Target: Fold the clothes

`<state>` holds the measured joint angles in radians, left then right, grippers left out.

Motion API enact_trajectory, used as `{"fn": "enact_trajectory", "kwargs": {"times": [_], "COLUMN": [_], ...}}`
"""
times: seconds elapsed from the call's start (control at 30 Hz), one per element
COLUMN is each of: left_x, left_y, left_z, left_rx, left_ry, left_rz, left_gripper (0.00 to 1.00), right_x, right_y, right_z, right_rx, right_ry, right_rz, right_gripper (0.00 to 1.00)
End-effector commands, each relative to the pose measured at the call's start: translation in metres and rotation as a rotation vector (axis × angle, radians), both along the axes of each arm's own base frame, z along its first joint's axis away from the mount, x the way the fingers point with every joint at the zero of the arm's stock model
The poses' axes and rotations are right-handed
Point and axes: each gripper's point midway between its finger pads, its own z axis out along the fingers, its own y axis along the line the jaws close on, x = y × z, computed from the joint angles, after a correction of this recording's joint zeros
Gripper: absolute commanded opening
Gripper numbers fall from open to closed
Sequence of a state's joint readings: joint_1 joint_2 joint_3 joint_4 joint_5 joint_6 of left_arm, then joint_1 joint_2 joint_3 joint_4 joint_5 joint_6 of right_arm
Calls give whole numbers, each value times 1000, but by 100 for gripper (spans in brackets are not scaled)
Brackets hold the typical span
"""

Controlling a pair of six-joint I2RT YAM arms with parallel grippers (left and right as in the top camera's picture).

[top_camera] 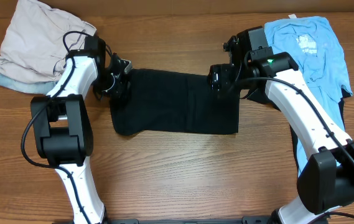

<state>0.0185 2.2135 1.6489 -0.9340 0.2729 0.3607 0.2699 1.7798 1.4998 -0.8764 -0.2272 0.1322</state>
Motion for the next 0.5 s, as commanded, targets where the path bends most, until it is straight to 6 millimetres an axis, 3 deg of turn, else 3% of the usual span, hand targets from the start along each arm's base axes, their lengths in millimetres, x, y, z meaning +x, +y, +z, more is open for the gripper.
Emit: {"fn": "enact_trajectory", "kwargs": {"times": [0.0,0.03,0.07,0.23,0.3,0.47], "left_x": [-14,-14,-13,-15,-11,5], "left_y": [-8,-5,-2,7,15,29], "left_z": [-26,-26,-27,-10,7,73], "left_rx": [0,14,29,41,62,100], "left_ry": [106,113,118,143,146,85], "left_rz": [82,113,145,187,219,255], "left_gripper": [19,8,4,4,4,4], "right_x": [2,2,1,-1,-4,-11], "right_y": [-1,-1,-1,4,10,30], "right_z": [-9,-11,-14,-36,-48,-83], "right_rx": [-2,0,0,18,46,154], "right_ry": [22,30,39,101,145,285], "right_rz": [-23,-30,-29,-31,-24,-11], "right_gripper": [78,74,67,17,10,4]}}
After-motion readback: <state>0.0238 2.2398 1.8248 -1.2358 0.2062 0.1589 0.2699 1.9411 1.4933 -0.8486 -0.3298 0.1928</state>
